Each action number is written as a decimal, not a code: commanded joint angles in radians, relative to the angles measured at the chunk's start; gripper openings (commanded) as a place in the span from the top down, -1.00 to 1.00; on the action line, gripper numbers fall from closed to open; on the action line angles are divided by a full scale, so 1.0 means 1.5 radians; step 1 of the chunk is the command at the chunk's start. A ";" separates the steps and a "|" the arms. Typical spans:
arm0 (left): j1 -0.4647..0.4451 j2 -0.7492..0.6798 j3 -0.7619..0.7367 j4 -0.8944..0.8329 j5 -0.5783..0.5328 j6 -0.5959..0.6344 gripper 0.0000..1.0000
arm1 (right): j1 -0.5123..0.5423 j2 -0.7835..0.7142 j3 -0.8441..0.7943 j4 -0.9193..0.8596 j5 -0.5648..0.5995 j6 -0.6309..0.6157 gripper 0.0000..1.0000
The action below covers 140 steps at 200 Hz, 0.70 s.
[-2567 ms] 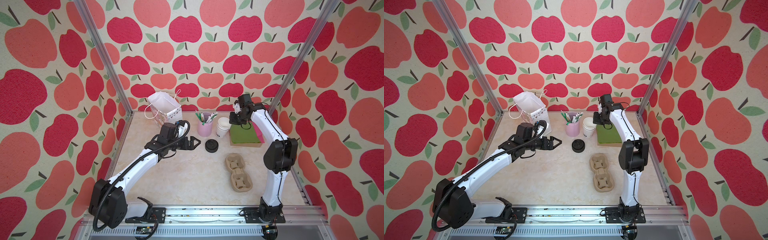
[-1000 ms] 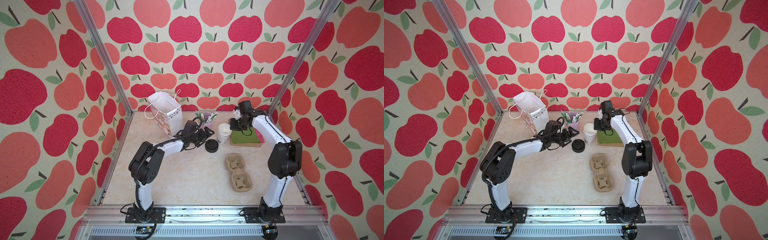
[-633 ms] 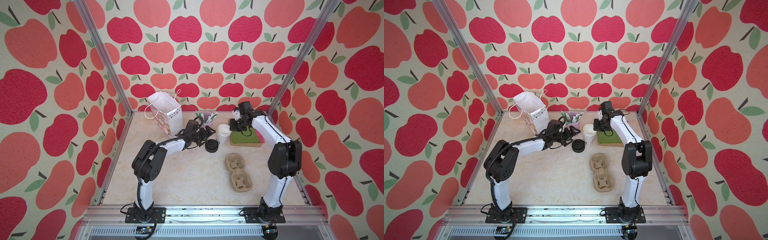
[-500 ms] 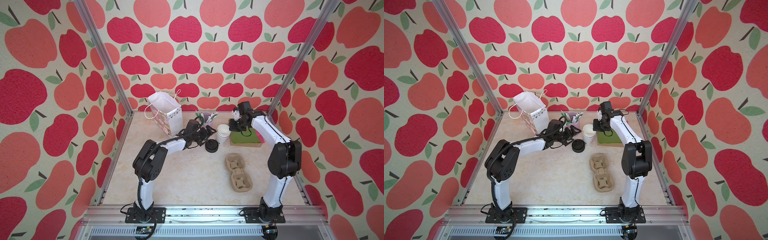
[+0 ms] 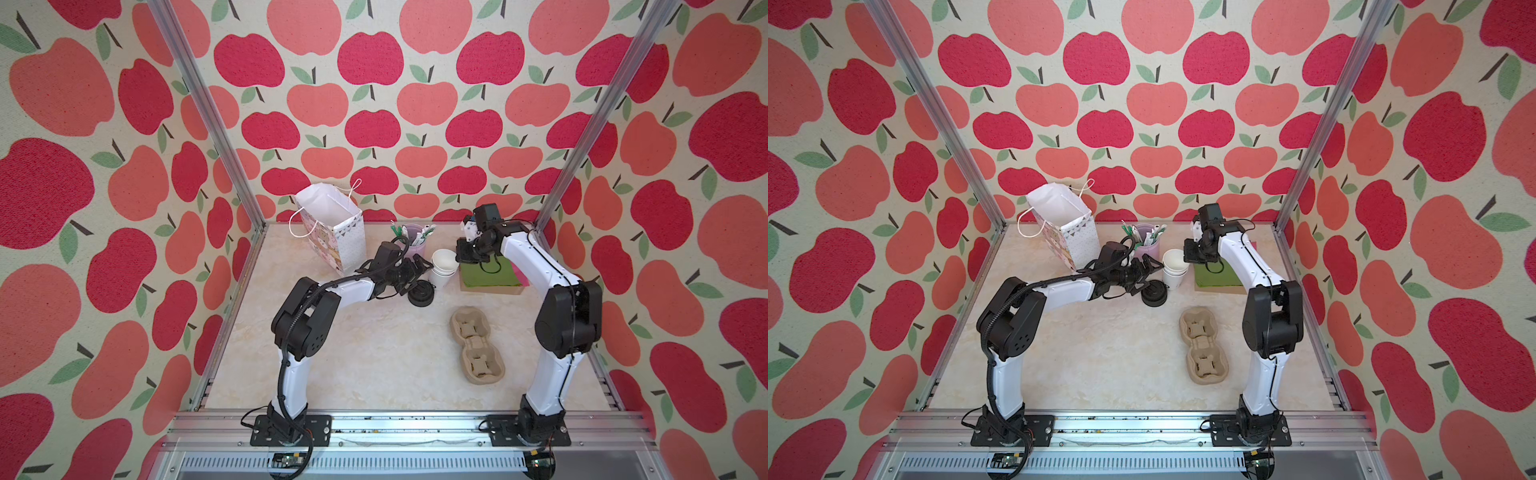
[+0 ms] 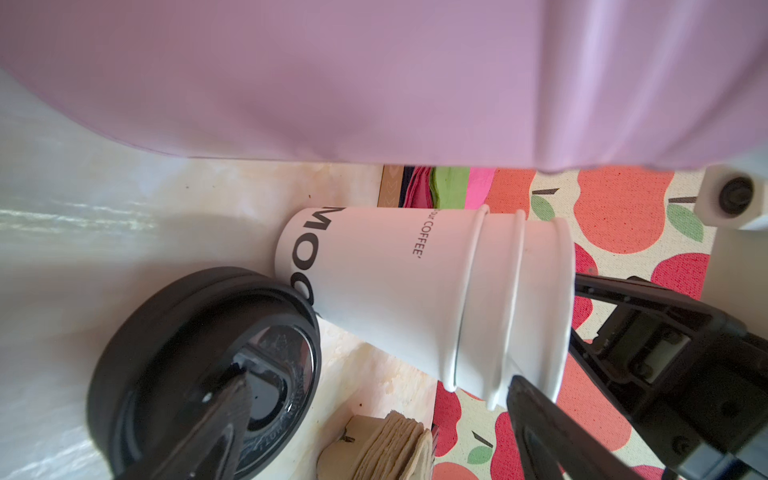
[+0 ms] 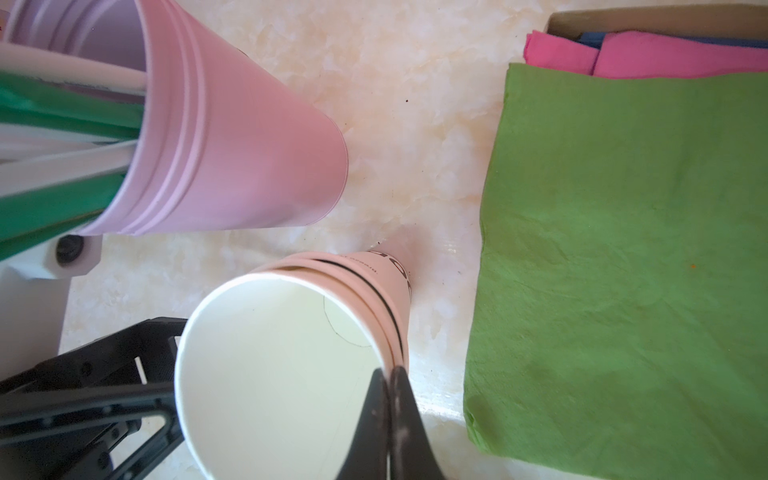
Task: Pack the takeout coffee
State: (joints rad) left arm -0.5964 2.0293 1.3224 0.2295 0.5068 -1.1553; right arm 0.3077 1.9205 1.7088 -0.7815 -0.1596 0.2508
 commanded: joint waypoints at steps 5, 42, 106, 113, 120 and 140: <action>-0.005 0.012 0.021 0.002 0.010 -0.004 -0.96 | 0.009 -0.019 -0.009 -0.005 -0.015 -0.018 1.00; -0.005 0.019 0.024 -0.007 0.010 -0.009 -0.95 | 0.011 -0.019 -0.008 -0.009 -0.019 -0.021 1.00; -0.008 0.024 0.069 -0.137 -0.017 0.050 -0.93 | 0.012 -0.020 -0.001 -0.010 -0.025 -0.019 1.00; -0.009 0.025 0.075 -0.151 -0.020 0.054 -0.92 | 0.012 -0.020 0.001 -0.009 -0.026 -0.017 1.00; -0.009 0.026 0.081 -0.165 -0.022 0.060 -0.92 | 0.012 -0.021 0.003 -0.009 -0.027 -0.017 1.00; -0.009 0.029 0.096 -0.199 -0.028 0.076 -0.91 | 0.012 -0.024 0.007 -0.009 -0.031 -0.011 1.00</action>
State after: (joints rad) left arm -0.5983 2.0426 1.4220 0.0406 0.4934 -1.0981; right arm 0.3141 1.9205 1.7088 -0.7780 -0.1673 0.2367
